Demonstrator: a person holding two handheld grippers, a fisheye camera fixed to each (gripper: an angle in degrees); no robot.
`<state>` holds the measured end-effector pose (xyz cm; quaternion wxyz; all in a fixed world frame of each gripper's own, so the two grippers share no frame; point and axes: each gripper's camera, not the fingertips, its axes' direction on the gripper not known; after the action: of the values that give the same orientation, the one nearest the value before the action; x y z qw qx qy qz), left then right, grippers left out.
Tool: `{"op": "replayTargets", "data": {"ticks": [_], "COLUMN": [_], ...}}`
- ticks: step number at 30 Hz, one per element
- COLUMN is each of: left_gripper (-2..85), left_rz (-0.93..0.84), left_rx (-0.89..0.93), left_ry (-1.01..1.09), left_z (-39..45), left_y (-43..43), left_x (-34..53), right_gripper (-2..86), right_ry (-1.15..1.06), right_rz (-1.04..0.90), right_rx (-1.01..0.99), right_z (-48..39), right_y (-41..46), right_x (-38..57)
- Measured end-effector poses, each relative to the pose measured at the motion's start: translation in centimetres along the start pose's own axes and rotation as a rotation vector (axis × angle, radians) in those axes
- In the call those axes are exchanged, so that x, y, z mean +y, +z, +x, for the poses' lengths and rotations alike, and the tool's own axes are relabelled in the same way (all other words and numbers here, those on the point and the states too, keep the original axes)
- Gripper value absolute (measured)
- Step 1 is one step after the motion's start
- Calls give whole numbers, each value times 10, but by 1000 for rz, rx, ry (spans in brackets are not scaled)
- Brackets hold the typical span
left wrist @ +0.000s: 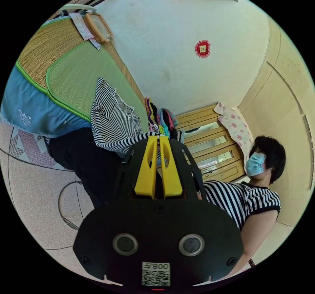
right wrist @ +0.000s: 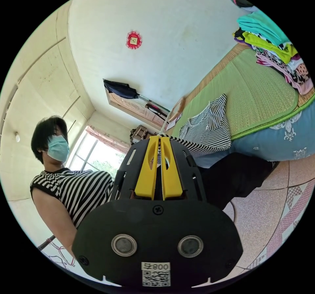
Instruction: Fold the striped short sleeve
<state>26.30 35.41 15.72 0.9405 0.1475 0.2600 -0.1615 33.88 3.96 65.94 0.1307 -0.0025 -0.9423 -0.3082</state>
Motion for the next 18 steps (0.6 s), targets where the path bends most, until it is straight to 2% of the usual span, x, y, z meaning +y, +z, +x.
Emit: {"op": "replayTargets", "data": {"ticks": [18], "left_gripper": [8], "left_rz": [19], "left_rx": [10], "left_ry": [-27], "left_z": [-5], "left_y": [33], "left_x": [-95], "right_gripper": [4], "right_ry": [31], "right_rz": [6], "right_rx": [7], "right_z": [18], "right_y": [37], "right_x": [-77]}}
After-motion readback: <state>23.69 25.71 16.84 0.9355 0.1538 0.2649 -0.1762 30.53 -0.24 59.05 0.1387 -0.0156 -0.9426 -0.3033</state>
